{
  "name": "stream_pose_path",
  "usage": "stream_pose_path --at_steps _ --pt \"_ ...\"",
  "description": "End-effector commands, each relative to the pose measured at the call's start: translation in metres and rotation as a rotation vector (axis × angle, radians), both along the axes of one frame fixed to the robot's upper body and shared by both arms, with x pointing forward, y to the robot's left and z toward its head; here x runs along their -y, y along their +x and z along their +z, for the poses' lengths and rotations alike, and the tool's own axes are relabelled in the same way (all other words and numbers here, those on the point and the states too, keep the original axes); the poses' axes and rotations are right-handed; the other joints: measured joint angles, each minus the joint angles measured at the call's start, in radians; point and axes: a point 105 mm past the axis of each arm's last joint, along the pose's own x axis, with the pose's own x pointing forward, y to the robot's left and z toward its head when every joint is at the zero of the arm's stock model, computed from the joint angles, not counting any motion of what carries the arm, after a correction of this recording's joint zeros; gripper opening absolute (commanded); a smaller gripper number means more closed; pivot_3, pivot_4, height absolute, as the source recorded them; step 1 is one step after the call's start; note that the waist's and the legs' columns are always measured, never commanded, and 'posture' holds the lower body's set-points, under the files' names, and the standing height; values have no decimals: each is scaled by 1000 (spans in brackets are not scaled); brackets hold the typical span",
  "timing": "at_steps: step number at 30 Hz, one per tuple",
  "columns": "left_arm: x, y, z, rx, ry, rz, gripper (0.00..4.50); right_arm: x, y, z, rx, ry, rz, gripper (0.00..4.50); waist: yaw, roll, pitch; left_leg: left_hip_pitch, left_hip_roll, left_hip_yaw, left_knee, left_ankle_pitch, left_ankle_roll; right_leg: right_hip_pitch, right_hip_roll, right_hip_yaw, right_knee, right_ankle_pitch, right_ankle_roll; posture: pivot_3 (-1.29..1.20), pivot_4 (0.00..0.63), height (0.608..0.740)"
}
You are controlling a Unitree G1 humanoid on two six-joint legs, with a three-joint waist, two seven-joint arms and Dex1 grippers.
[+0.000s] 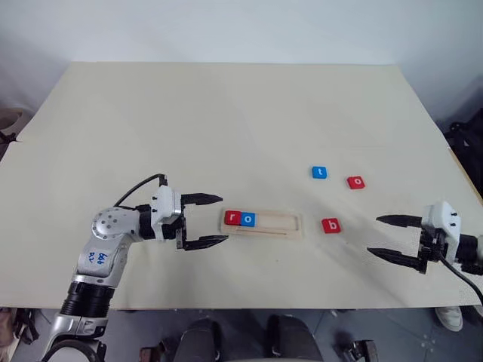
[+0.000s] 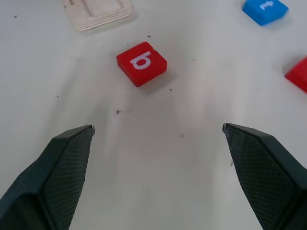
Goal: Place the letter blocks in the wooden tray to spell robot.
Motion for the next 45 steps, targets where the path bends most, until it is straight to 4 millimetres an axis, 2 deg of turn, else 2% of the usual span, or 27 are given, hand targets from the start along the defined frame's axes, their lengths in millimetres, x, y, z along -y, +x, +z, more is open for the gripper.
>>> stream_pose_path --at_steps 1,2,6,8,14,21,24,29,32,35,38,45 --pt "0 -5 11 44 -19 0 4500 -11 7 8 11 -47 100 4479 -2 0 0 0 0 0 0 0 0 0 0 0 0 0 0 0 150 740" --pt "0 -5 11 44 -19 0 4500 -13 9 9 12 -51 112 4479 0 0 0 0 0 0 0 0 0 0 0 0 0 0 0 0 150 740" --pt "3 -7 12 47 -26 -7 4500 -42 24 11 -75 -81 265 4479 0 0 0 0 0 0 1 0 0 0 0 0 1 0 0 0 150 740" --pt "7 -9 11 41 -29 -25 4500 -48 30 7 -100 -119 307 4479 2 0 0 0 0 0 1 0 0 0 0 0 1 0 0 0 150 740" --pt "14 -13 16 57 -32 -41 4500 -51 42 -6 -160 -240 338 4479 4 0 0 -2 -1 0 1 0 0 0 -1 -2 -1 0 0 0 150 740" --pt "9 -16 15 61 -34 -5 4500 -59 45 -10 -142 -237 371 4479 0 0 0 -1 0 0 1 0 -1 0 0 -2 1 0 0 0 150 740" --pt "9 -15 15 63 -37 0 4500 -61 48 -11 -135 -228 368 3879 0 1 0 -1 0 0 1 0 -1 0 0 -2 1 0 0 0 150 740" --pt "11 -13 15 65 -40 0 4500 -62 49 -11 -119 -227 366 2267 0 1 0 -1 0 0 1 0 -1 0 0 -2 1 0 0 0 150 740" --pt "9 -12 14 64 -37 1 4500 -65 51 -2 -82 -211 365 1645 0 1 0 -1 0 0 1 0 -1 0 0 -2 1 0 0 0 150 740" --pt "4 -9 13 67 -32 14 4500 -78 52 16 -59 -154 388 1645 1 1 0 -1 0 0 1 0 -1 0 0 -1 1 0 0 0 150 740" --pt "-1 -7 10 66 -24 28 4500 -105 53 35 -47 -102 414 1645 -2 1 0 -1 0 -1 1 0 -1 -1 0 -1 2 0 0 0 150 740" --pt "-7 -9 3 51 -5 35 4500 -178 47 48 -71 -39 469 1645 1 1 0 -2 0 -3 1 0 -1 -2 -1 -1 3 0 -1 0 150 740"
